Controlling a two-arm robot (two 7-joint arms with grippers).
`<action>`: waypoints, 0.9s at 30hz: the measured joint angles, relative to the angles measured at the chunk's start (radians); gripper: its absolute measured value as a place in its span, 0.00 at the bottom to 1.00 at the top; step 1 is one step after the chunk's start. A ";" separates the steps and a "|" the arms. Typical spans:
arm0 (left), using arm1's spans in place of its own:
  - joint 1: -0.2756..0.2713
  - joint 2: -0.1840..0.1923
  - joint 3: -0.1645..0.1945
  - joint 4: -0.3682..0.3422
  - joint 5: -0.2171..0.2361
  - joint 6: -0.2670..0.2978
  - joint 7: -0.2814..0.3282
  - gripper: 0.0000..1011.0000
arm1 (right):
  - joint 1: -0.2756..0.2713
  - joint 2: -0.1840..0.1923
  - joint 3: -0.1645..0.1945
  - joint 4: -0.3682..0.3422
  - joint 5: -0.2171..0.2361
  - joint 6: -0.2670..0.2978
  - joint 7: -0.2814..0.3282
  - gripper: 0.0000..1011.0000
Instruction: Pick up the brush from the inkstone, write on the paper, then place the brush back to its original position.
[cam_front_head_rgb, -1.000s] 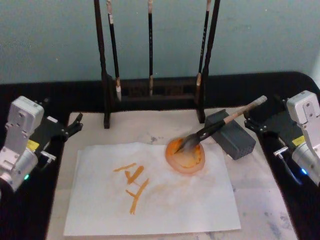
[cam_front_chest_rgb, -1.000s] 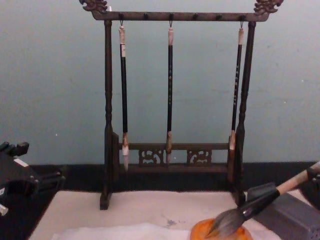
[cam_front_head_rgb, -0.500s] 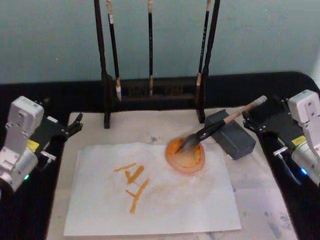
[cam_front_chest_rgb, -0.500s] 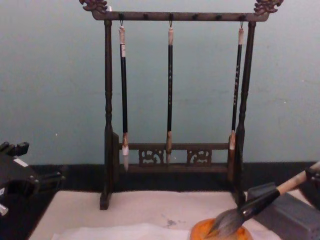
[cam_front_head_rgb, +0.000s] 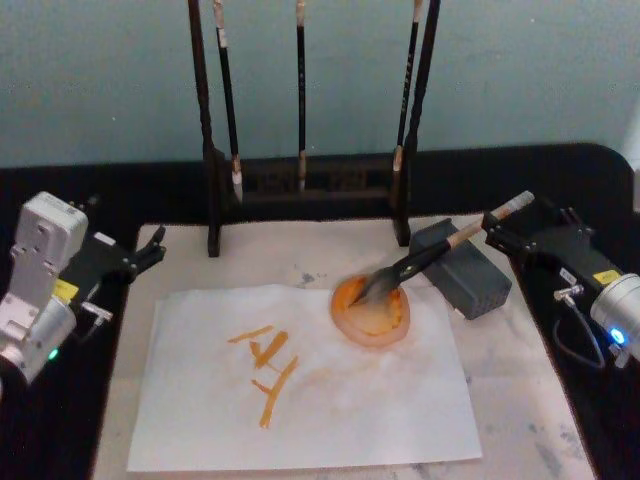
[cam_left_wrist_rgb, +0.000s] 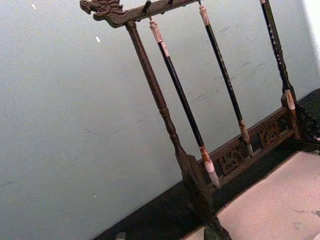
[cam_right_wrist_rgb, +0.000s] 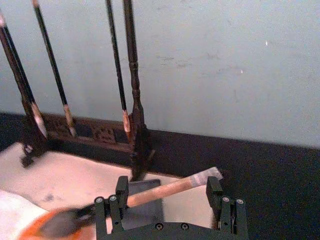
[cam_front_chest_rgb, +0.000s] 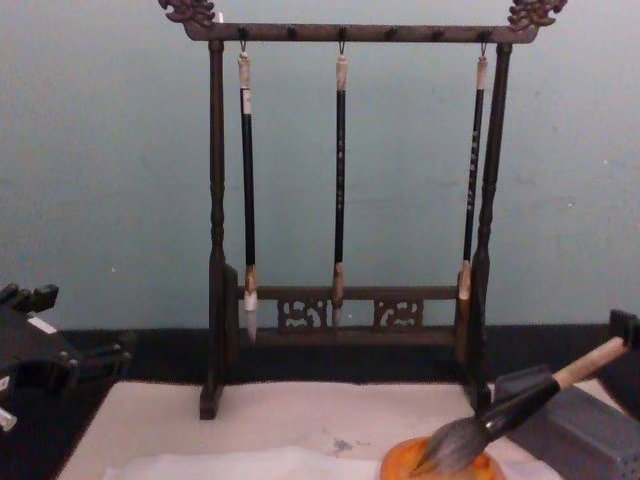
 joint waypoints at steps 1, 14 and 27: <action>0.000 0.000 0.000 0.000 0.000 0.000 0.000 1.00 | -0.007 -0.010 0.017 -0.006 0.039 0.023 0.015 0.99; 0.000 0.000 0.000 0.000 0.000 0.000 0.000 1.00 | -0.039 -0.089 0.135 -0.042 0.315 0.257 0.007 0.99; 0.000 0.000 0.000 0.000 0.000 0.000 0.000 1.00 | -0.026 -0.149 0.169 -0.023 0.500 0.367 -0.074 0.99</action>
